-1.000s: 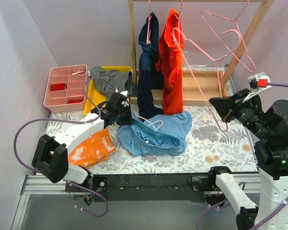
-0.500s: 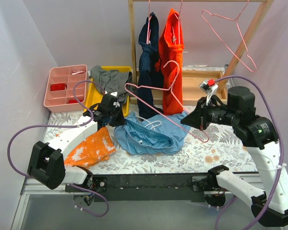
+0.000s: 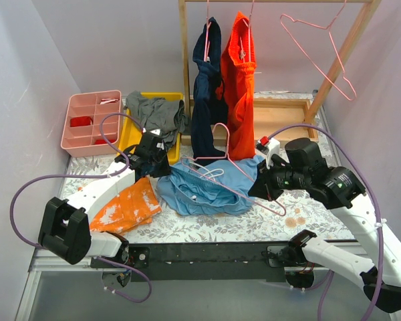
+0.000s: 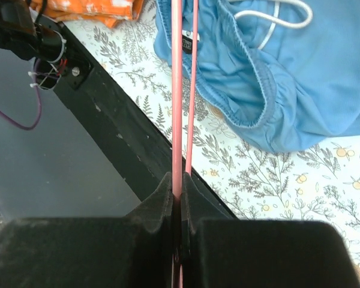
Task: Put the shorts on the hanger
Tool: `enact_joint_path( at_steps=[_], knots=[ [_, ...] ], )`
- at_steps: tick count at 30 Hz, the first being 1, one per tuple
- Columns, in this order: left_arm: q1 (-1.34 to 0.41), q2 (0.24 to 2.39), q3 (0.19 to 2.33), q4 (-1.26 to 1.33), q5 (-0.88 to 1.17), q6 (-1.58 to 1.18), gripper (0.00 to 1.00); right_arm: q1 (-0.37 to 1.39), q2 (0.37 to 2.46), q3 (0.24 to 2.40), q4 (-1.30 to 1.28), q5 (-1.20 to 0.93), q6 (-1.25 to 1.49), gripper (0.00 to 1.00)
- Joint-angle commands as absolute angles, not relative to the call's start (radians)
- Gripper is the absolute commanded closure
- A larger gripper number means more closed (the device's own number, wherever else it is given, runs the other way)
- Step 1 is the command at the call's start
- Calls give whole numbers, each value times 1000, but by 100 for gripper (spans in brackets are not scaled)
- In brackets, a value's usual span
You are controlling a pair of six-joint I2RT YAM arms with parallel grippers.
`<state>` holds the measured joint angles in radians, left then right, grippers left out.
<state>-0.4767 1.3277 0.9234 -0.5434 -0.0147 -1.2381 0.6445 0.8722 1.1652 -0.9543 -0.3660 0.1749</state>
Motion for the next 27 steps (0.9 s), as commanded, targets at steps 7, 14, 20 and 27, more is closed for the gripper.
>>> enact_joint_path(
  at_steps=[7, 14, 20, 27],
  knots=[
    [-463, 1319, 951, -554, -61, -1210, 98, 681, 865, 1161, -993, -367, 123, 99],
    [-463, 1313, 989, -583, -38, -1177, 98, 781, 903, 1118, -910, -324, 158, 99],
    [-465, 1259, 1015, -627, -2, -1140, 100, 859, 949, 1068, -790, -236, 202, 99],
    [-528, 1149, 982, -661, 72, -1115, 100, 899, 917, 954, -496, -229, 196, 99]
  ],
)
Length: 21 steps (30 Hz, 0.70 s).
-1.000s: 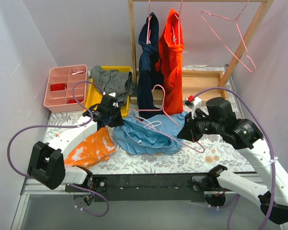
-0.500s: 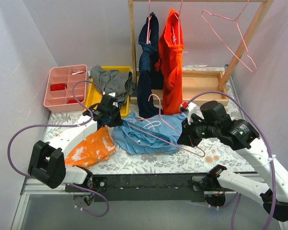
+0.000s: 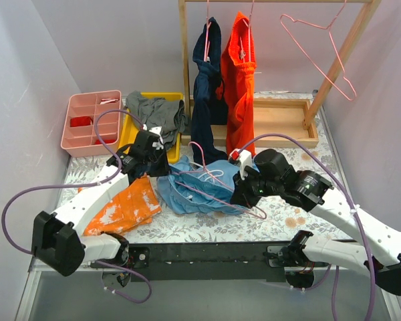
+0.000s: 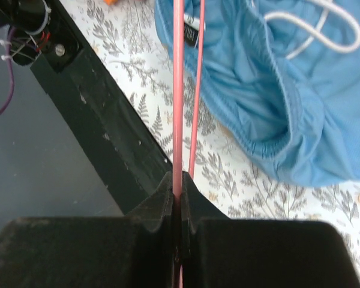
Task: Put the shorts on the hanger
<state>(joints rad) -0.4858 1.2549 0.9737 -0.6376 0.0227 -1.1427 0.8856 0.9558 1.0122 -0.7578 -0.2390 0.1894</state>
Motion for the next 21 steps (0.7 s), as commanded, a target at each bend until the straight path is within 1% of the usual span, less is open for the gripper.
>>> enact_joint_path(
  at_steps=[1, 4, 5, 8, 12, 14, 15, 18, 20, 21],
  knots=[
    [-554, 1137, 982, -664, 69, -1121, 100, 900, 919, 936, -458, -232, 199, 99],
    [-592, 1097, 973, -655, 71, -1124, 100, 902, 930, 842, -304, -287, 228, 99],
    [-597, 1088, 970, -652, 72, -1123, 98, 911, 933, 818, -264, -301, 239, 99],
    [-600, 1069, 963, -640, 52, -1120, 95, 930, 943, 723, -114, -275, 265, 99],
    [-600, 1046, 934, -601, 57, -1103, 81, 940, 937, 617, 39, -245, 284, 99],
    [-600, 1023, 924, -585, 77, -1091, 67, 942, 936, 575, 93, -226, 291, 99],
    [-600, 1014, 919, -568, 92, -1074, 65, 942, 940, 568, 101, -219, 293, 99],
    [-601, 967, 900, -526, 175, -1037, 55, 943, 960, 561, 104, -213, 295, 99],
    [-604, 916, 884, -503, 259, -1022, 50, 945, 969, 554, 112, -213, 298, 99],
    [-609, 896, 871, -468, 290, -1016, 46, 945, 973, 551, 120, -213, 301, 99]
  ],
)
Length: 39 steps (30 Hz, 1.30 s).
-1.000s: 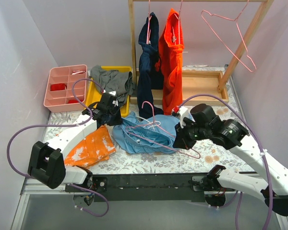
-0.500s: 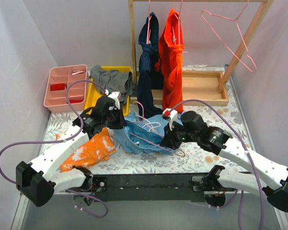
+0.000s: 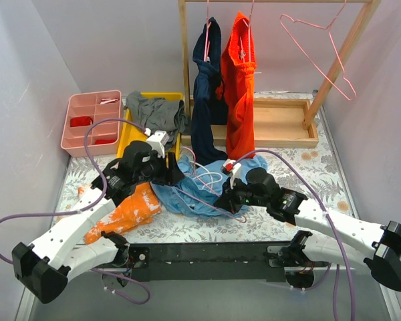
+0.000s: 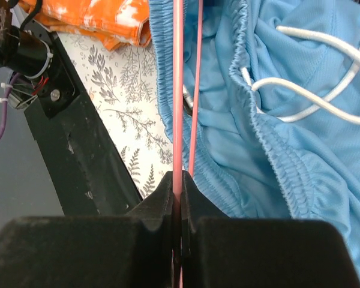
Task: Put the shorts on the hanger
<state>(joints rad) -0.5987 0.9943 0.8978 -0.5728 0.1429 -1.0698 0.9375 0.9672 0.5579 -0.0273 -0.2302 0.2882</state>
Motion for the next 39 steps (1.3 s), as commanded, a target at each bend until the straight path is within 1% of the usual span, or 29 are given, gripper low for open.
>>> enact_joint_path(
  at_steps=[1, 3, 4, 6, 7, 11, 16, 18, 19, 24, 25, 27, 29, 30, 31, 32, 34, 35, 37, 38, 39],
  knots=[
    [-611, 873, 853, -450, 320, -1017, 44, 946, 974, 549, 121, -212, 302, 99],
    [-618, 838, 842, -399, 337, -1025, 40, 948, 977, 543, 126, -209, 305, 99],
    [-623, 833, 836, -381, 342, -1032, 40, 950, 977, 540, 127, -209, 305, 99],
    [-646, 850, 825, -342, 301, -1048, 38, 951, 980, 534, 133, -209, 310, 99],
    [-658, 862, 827, -331, 284, -1048, 36, 951, 980, 532, 133, -210, 310, 99],
    [-750, 919, 830, -269, 174, -1034, 29, 954, 988, 529, 130, -209, 308, 99],
    [-873, 1028, 868, -250, -82, -1011, 28, 957, 982, 529, 120, -203, 304, 99],
    [-923, 1051, 870, -230, -164, -1017, 33, 957, 977, 528, 112, -196, 301, 99],
    [-933, 1069, 873, -226, -260, -1022, 35, 957, 974, 526, 110, -195, 299, 99],
    [-966, 1097, 865, -195, -437, -1029, 47, 959, 965, 522, 95, -186, 296, 99],
    [-969, 1097, 861, -195, -481, -1037, 48, 959, 962, 522, 92, -184, 295, 99],
    [-969, 1097, 844, -164, -459, -1016, 48, 959, 959, 522, 89, -183, 291, 99],
    [-971, 1103, 831, -146, -421, -1005, 53, 959, 960, 522, 87, -181, 291, 99],
    [-973, 1112, 830, -129, -419, -1005, 59, 959, 963, 525, 83, -179, 291, 99],
    [-973, 1121, 828, -129, -431, -1011, 88, 959, 966, 525, 75, -175, 290, 99],
    [-974, 1127, 830, -130, -457, -1020, 100, 960, 966, 526, 71, -163, 291, 99],
    [-977, 1138, 830, -135, -475, -1020, 100, 959, 968, 537, 39, -149, 296, 99],
    [-983, 1135, 825, -133, -486, -1013, 100, 959, 965, 543, 25, -129, 301, 85],
    [-992, 1117, 812, -129, -529, -1005, 100, 959, 951, 567, 2, -101, 322, 67],
    [-994, 1109, 805, -127, -537, -1000, 100, 960, 930, 578, -71, -59, 330, 55],
    [-997, 1103, 798, -124, -552, -991, 100, 960, 917, 597, -104, -28, 340, 51]
  ],
)
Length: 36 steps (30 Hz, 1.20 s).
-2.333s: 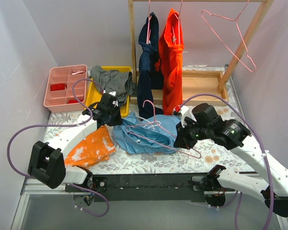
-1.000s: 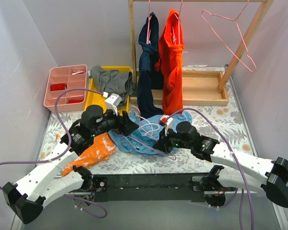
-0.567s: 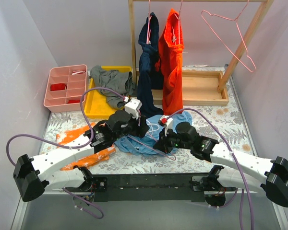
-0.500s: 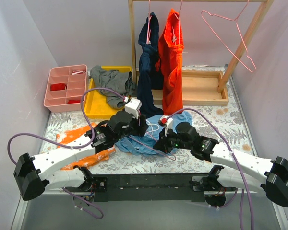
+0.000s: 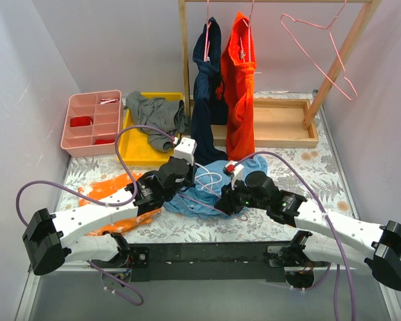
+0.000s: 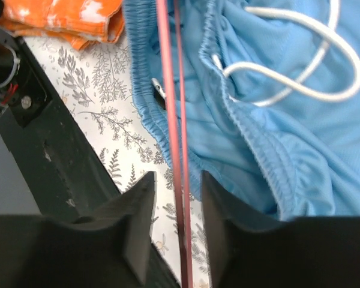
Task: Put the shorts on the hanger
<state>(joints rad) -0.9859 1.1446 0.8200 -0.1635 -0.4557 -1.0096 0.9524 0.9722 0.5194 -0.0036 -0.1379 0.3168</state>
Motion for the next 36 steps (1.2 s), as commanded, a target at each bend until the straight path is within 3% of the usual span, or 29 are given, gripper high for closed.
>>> enact_joint_path(
  at_steps=[1, 5, 8, 11, 19, 28, 30, 31, 34, 36],
  knots=[
    [-999, 1092, 793, -124, -558, -989, 100, 959, 904, 629, -141, -6, 365, 47],
    [-1005, 1083, 781, -129, -575, -977, 100, 959, 781, 710, -370, 280, 461, 32],
    [-1011, 1075, 779, -136, -589, -973, 100, 945, 762, 753, -474, 372, 509, 32],
    [-1014, 1062, 779, -138, -581, -966, 100, 910, 804, 711, -512, 310, 537, 34],
    [-1019, 1045, 778, -137, -571, -956, 100, 834, 916, 568, -312, 19, 514, 40],
    [-1022, 1046, 781, -126, -589, -954, 100, 834, 1035, 512, -196, -38, 531, 49],
    [-1022, 1046, 784, -118, -600, -957, 100, 834, 1045, 518, -218, -6, 535, 66],
    [-1022, 1046, 787, -117, -627, -959, 100, 834, 1039, 522, -228, 50, 538, 82],
    [-1022, 1048, 782, -75, -696, -963, 100, 833, 982, 537, -297, 127, 546, 97],
    [-1022, 1054, 778, -48, -729, -956, 100, 827, 947, 548, -360, 164, 548, 99]
  ],
)
